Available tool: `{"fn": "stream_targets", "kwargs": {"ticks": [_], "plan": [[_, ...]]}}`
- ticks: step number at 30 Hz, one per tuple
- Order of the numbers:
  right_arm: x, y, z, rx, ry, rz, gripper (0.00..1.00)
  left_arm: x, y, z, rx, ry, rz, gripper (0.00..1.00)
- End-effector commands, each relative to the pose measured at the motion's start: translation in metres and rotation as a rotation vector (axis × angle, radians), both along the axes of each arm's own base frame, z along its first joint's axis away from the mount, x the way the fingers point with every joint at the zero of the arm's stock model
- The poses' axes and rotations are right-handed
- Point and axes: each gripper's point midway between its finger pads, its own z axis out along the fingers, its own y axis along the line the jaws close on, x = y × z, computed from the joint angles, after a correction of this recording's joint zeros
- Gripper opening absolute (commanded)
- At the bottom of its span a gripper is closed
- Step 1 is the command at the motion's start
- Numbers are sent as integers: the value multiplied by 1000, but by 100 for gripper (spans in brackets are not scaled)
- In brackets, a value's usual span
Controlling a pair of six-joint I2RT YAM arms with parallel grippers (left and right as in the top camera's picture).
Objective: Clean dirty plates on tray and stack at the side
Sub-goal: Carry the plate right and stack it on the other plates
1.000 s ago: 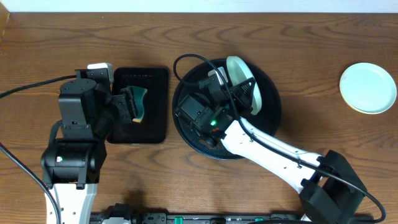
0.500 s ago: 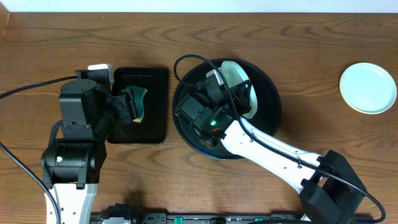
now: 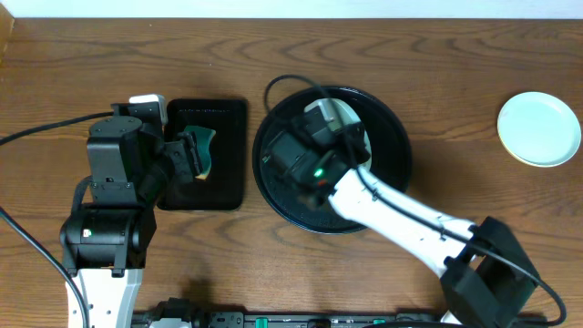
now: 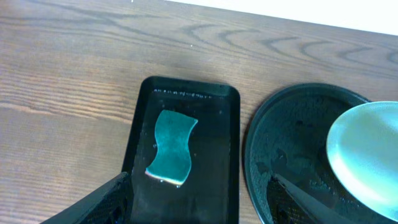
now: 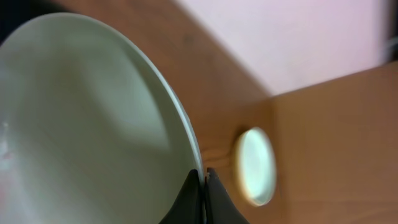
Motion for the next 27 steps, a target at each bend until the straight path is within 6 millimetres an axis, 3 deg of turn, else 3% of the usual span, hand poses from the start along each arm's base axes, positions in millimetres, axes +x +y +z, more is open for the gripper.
{"fn": "stream_targets", "kwargs": {"ticks": [1,7,10,13,16,19,27], "plan": [[7,-19,-35,245,126,-99,1,-2,2,-4,7,18,14,69],[18,-35,-64,615,323,-175,1,-1,2,-11,8,46,14,69],[26,-40,-64,805,388,-177,1,-1,2,-18,8,73,14,69],[35,-60,-55,974,408,-193,1,0,2,-27,9,111,14,69],[43,-106,-45,1038,358,-269,1,2,2,-34,10,139,14,69],[43,-167,-38,1045,296,-378,1,4,2,-38,11,152,14,69],[11,-313,-34,1060,136,-672,1,7,2,-41,11,160,14,69]]}}
